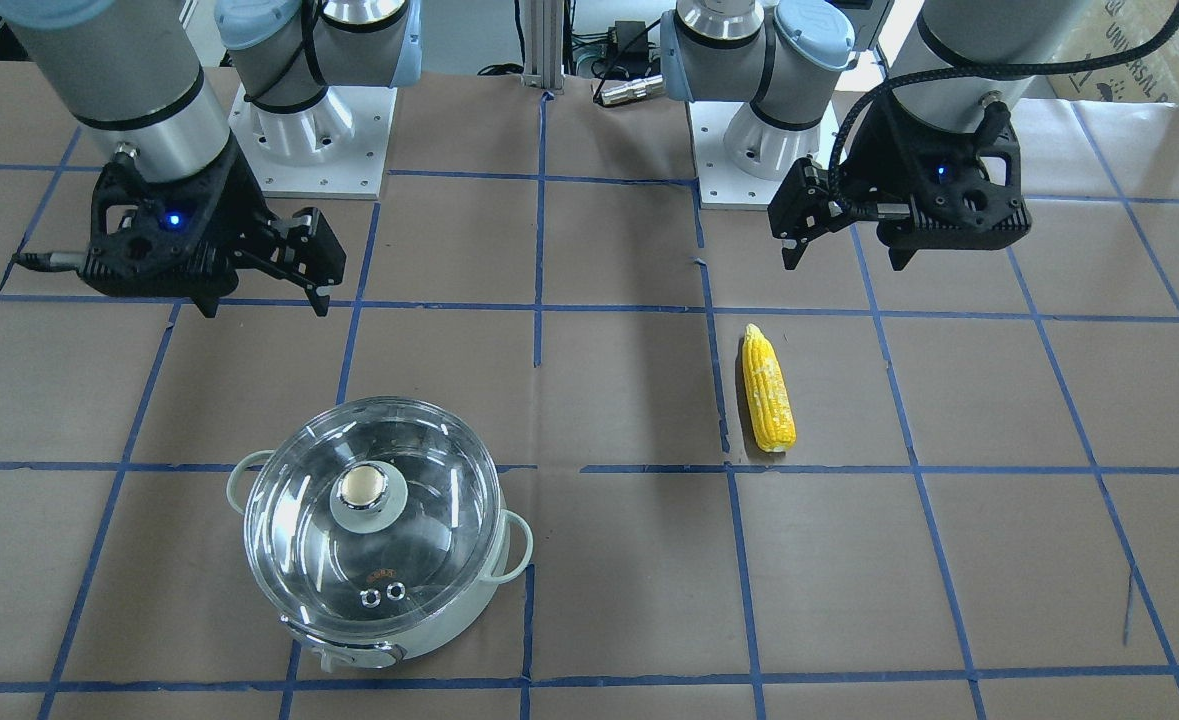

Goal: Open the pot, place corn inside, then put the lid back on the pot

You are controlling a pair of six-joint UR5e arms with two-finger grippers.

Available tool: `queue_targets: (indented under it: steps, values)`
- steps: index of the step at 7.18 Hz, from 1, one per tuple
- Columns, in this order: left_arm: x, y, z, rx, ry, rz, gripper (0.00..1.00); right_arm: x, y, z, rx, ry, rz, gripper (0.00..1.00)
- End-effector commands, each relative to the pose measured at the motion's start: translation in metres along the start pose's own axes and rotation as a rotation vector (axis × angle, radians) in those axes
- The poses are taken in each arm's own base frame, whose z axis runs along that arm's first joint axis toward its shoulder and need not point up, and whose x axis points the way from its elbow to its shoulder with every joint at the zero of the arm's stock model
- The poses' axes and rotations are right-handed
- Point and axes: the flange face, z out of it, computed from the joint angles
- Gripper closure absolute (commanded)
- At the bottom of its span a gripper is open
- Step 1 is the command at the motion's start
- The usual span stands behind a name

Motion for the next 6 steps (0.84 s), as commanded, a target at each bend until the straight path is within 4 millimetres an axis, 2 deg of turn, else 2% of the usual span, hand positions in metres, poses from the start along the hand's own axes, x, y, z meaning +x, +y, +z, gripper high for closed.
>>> queue_targets:
  steps: [1,2,3,4,5,6]
  values:
    - [0.000,0.000,-0.001,0.001,0.001,0.000,0.00,-0.039,-0.055,0.026,-0.004,-0.004,-0.053,0.01]
    - [0.000,0.000,0.001,-0.002,0.001,0.000,0.00,-0.059,-0.068,0.036,0.012,0.007,-0.072,0.01]
    - [0.000,0.000,0.001,-0.002,0.001,0.000,0.00,-0.062,-0.086,0.061,-0.017,0.012,-0.074,0.01]
    - [0.000,-0.001,0.001,-0.002,0.001,0.000,0.00,-0.062,-0.097,0.078,-0.019,0.014,-0.073,0.01]
    - [0.000,-0.001,0.001,-0.002,0.001,0.000,0.00,-0.062,-0.105,0.108,-0.036,0.018,-0.074,0.02]
    - [0.000,-0.001,0.003,-0.006,0.001,0.000,0.00,-0.063,-0.109,0.115,-0.039,0.020,-0.076,0.03]
